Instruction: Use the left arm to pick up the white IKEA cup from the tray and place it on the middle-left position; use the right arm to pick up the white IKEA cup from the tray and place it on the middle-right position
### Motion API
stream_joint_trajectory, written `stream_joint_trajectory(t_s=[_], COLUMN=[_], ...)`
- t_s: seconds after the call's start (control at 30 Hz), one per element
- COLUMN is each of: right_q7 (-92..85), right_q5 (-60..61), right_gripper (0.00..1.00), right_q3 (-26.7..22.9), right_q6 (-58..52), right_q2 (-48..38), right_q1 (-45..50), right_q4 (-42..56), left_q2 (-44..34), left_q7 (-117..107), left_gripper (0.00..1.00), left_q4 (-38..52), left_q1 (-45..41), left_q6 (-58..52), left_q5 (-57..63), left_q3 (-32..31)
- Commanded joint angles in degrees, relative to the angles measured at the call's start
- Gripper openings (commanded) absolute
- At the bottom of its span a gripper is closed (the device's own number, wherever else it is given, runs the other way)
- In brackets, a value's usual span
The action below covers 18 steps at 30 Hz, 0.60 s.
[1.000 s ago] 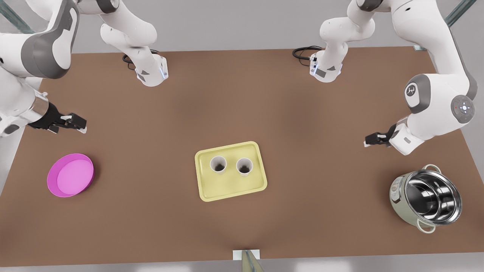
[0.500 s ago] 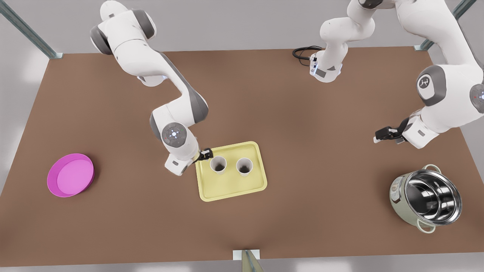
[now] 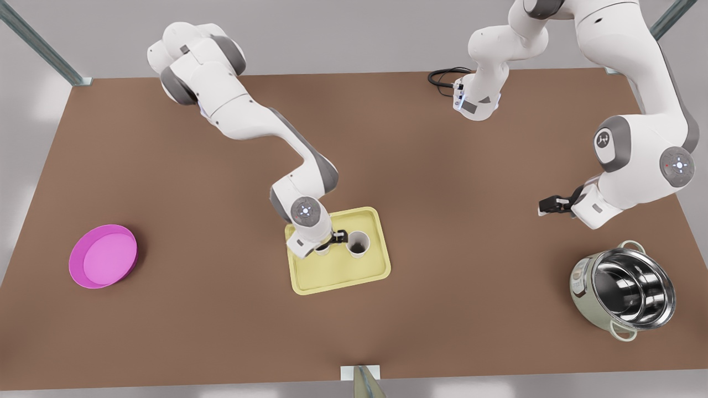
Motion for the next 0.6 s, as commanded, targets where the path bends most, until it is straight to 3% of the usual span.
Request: stream_joint_trajectory(t_s=[0.0,0.03,0.17,0.37,0.43,0.57], right_q7=[13.2,13.3,13.8,13.7,13.3,13.3], right_q5=[0.0,0.1,0.1,0.1,0.0,0.1], right_gripper=[0.93,0.65,0.55,0.5,0.34,0.15], right_q3=[-0.1,-0.1,-0.1,0.0,-0.1,-0.3], right_q6=[1.3,1.3,1.3,2.6,3.0,2.7], right_q2=[0.2,0.2,0.2,2.6,3.1,2.2], right_q1=[0.0,0.0,0.1,0.1,0.0,-1.0], right_q4=[0.0,0.0,0.0,0.0,0.0,0.5], left_q2=[0.0,0.0,0.3,0.8,0.8,0.8], left_q7=[1.0,1.0,1.0,0.9,0.9,0.8], left_gripper=[1.0,1.0,1.0,1.0,1.0,1.0], left_q4=[0.0,0.0,-0.1,-0.1,-0.1,-0.2], left_q1=[0.0,0.1,0.1,0.1,0.1,0.0], left_q6=[0.5,0.6,0.7,0.9,1.1,1.1], left_q5=[0.2,0.2,0.2,0.2,0.2,0.2], left_q3=[0.0,0.0,0.0,0.0,0.0,0.0])
